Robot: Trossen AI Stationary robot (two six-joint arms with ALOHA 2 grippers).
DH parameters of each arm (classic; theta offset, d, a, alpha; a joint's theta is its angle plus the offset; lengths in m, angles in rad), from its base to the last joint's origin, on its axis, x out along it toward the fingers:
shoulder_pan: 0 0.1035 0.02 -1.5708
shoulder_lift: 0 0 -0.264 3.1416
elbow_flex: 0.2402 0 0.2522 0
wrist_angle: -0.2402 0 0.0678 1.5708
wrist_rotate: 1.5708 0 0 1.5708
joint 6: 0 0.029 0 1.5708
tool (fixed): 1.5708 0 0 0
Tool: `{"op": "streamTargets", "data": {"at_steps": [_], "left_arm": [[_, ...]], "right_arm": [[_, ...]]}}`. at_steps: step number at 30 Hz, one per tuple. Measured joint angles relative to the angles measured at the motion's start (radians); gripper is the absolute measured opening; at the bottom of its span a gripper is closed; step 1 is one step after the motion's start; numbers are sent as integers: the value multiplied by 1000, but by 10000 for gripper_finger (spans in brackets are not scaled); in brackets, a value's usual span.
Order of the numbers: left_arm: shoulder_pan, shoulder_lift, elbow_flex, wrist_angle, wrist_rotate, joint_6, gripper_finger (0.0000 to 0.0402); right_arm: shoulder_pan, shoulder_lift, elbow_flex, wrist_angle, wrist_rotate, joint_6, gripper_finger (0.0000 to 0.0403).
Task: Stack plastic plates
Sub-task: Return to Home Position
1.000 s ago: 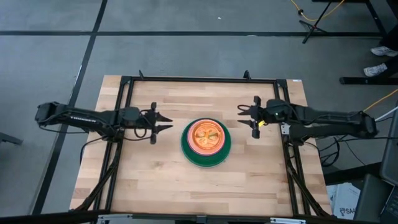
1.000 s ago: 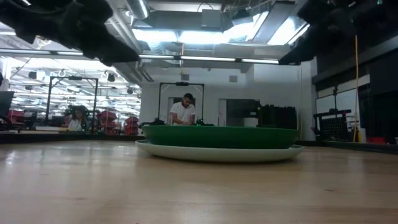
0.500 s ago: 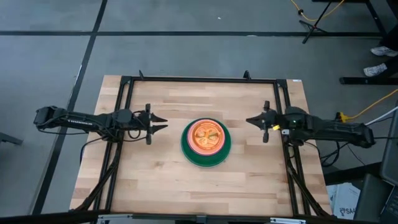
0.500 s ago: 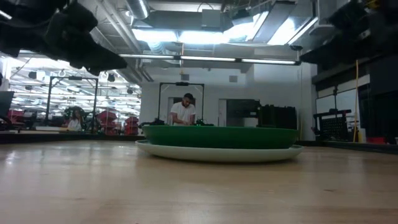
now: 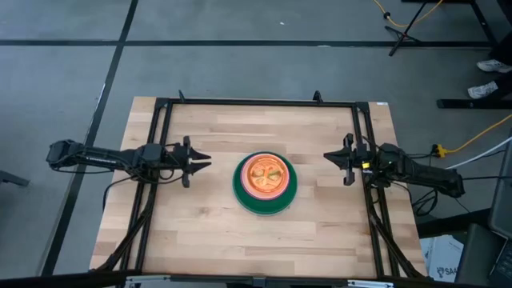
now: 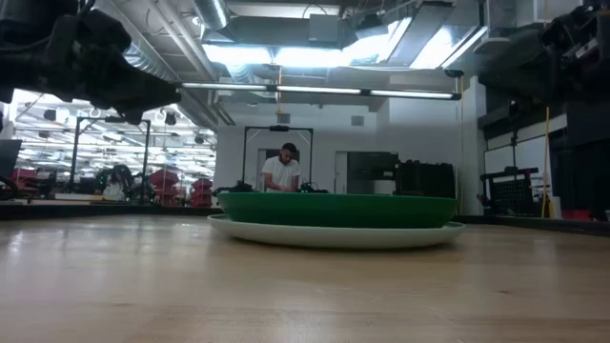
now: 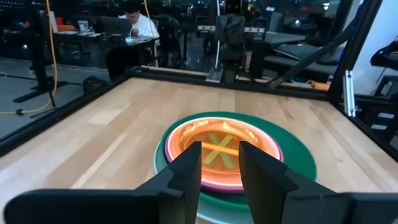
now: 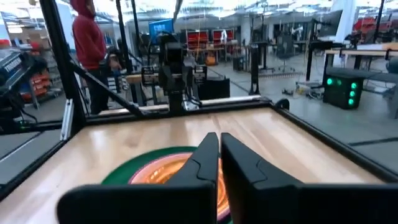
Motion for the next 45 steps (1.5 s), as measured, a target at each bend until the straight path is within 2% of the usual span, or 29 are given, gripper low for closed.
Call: {"op": "streamTargets", "data": {"at_steps": [8,14,18,23,29,33,35,45], "left_arm": [[0,-100,0,-69,3,14,81],[0,-229,-33,-73,78,17,59],[0,-336,-48,-156,71,10,49],[0,-437,-48,-177,72,28,41],[1,-435,-47,-211,23,32,39],[2,-433,-47,-251,-132,20,40],[2,-419,-46,-246,-178,37,40],[1,-418,-46,-246,-185,44,40]], "right_arm": [[0,0,-46,2,20,13,14],[0,0,-47,10,11,13,14],[0,0,-47,6,5,11,14],[0,0,-47,6,-1,14,14],[0,0,-47,7,-35,58,14],[0,1,-46,6,-32,60,14],[0,1,-46,3,-17,64,14],[0,1,-46,0,-8,64,14]]}}
